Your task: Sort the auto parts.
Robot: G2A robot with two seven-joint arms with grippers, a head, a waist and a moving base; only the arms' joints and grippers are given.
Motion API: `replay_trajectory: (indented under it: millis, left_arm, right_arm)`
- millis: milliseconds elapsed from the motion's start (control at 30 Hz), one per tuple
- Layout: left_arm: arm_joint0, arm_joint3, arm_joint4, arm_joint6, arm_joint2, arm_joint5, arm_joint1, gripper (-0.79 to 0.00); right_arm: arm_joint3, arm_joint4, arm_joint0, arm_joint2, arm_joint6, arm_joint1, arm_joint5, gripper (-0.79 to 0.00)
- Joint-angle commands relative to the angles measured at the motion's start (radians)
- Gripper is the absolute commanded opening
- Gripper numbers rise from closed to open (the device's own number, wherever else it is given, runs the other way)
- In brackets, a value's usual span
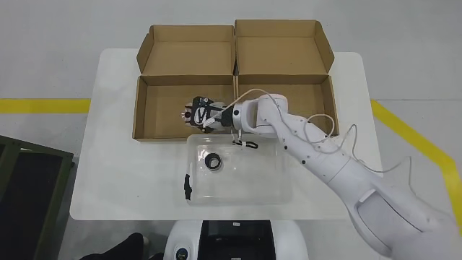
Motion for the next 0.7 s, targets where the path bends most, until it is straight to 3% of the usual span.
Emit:
replay_trajectory:
  millis: [0, 567, 667]
  left_arm:
    - [0.0, 0.0, 0.0, 0.0, 0.0, 0.0, 0.0, 0.0]
    - [0.0, 0.0, 0.0, 0.0, 0.0, 0.0, 0.0, 0.0]
    - [0.0, 0.0, 0.0, 0.0, 0.0, 0.0, 0.0, 0.0]
  right_arm:
    - [0.035, 0.008, 0.015, -0.016, -0.004, -0.021, -0.004, -0.785]
    - [0.291, -0.016, 0.102, -0.098, 0.004, -0.157, -0.06, -0.785]
    - [0.32, -0.03, 0.113, -0.102, 0.01, -0.171, -0.069, -0.705]
